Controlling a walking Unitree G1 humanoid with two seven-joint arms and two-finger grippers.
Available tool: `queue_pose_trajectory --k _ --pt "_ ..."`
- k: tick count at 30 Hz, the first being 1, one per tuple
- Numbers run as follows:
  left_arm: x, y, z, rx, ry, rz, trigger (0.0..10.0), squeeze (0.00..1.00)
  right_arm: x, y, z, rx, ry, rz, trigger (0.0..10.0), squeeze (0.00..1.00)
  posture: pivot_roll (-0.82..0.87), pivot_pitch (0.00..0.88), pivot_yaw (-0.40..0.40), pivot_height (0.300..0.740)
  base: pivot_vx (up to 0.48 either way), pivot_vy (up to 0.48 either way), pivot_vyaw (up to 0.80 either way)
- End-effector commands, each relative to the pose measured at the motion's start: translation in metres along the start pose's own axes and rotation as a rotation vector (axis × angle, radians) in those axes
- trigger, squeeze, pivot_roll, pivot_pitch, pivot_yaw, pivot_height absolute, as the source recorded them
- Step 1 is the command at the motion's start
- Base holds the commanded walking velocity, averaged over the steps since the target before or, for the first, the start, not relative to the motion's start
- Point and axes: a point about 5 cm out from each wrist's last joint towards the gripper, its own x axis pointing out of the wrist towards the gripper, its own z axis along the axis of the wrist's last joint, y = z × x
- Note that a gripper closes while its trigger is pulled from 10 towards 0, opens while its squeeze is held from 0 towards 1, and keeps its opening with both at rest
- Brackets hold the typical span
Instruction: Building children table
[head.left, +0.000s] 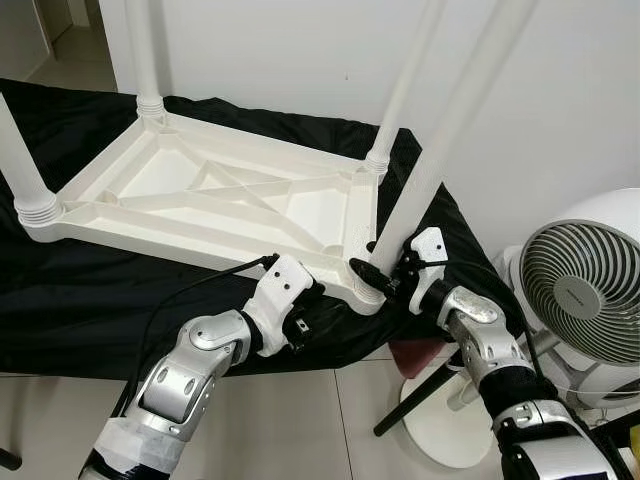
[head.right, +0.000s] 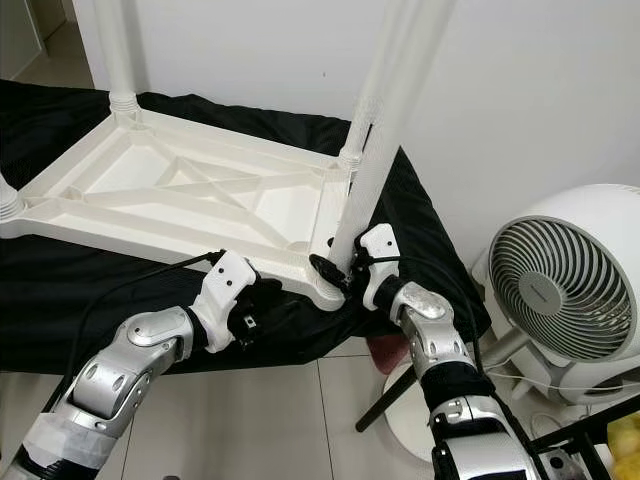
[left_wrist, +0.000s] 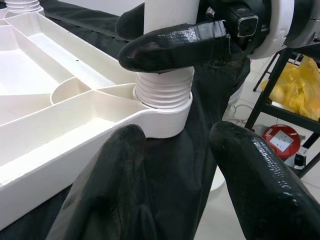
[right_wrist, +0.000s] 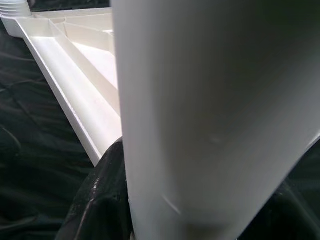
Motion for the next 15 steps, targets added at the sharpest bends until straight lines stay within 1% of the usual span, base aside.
queue_pose_trajectory --k 1,2,3,4,5,6,7,9,12,15 --pt "0.003 -0.002 0.003 0.006 -0.006 -0.026 10.0 0.0 -0.008 -0.008 -0.011 0.025 0.069 -0.056 0.0 0.0 0.12 0.01 -0.153 0.74 0.0 0.0 0.0" --pt "0.003 -0.002 0.003 0.007 -0.007 -0.025 10.0 0.0 -0.008 -0.009 -0.013 0.032 0.075 -0.069 0.0 0.0 0.12 0.01 -0.153 0.74 0.0 0.0 0.0" --pt "0.003 -0.002 0.004 0.008 -0.008 -0.025 10.0 0.0 -0.008 -0.01 -0.015 0.043 0.086 -0.088 4.4 0.0 0.12 0.009 -0.154 0.74 0.0 0.0 0.0" --pt "0.003 -0.002 0.004 0.009 -0.008 -0.025 10.0 0.0 -0.008 -0.011 -0.016 0.048 0.091 -0.097 4.4 0.0 0.12 0.009 -0.154 0.74 0.0 0.0 0.0" --pt "0.004 -0.001 0.004 0.009 -0.008 -0.025 10.0 0.0 -0.008 -0.011 -0.017 0.063 0.092 -0.117 10.0 0.0 0.12 0.005 -0.154 0.74 0.0 0.0 0.0" --pt "0.004 -0.001 0.004 0.009 -0.008 -0.025 10.0 0.0 -0.008 -0.011 -0.017 0.063 0.092 -0.117 10.0 0.0 0.12 0.005 -0.154 0.74 0.0 0.0 0.0" --pt "0.004 -0.001 0.004 0.011 -0.009 -0.025 10.0 0.0 -0.008 -0.012 -0.018 0.084 0.093 -0.132 10.0 0.0 0.12 0.004 -0.154 0.74 0.0 0.0 0.0" --pt "0.004 -0.001 0.004 0.011 -0.008 -0.024 10.0 0.0 -0.007 -0.012 -0.019 0.086 0.098 -0.169 10.0 0.0 0.12 0.001 -0.154 0.74 0.0 0.0 0.0" --pt "0.004 -0.001 0.004 0.013 -0.009 -0.024 10.0 0.0 -0.006 -0.012 -0.02 0.099 0.093 -0.182 10.0 0.0 0.12 0.0 -0.156 0.74 0.0 0.0 0.0" --pt "0.004 0.0 0.005 0.015 -0.01 -0.025 10.0 0.0 -0.003 -0.004 -0.026 0.183 0.079 -0.212 10.0 0.0 0.12 0.0 -0.153 0.74 0.0 0.0 0.0"
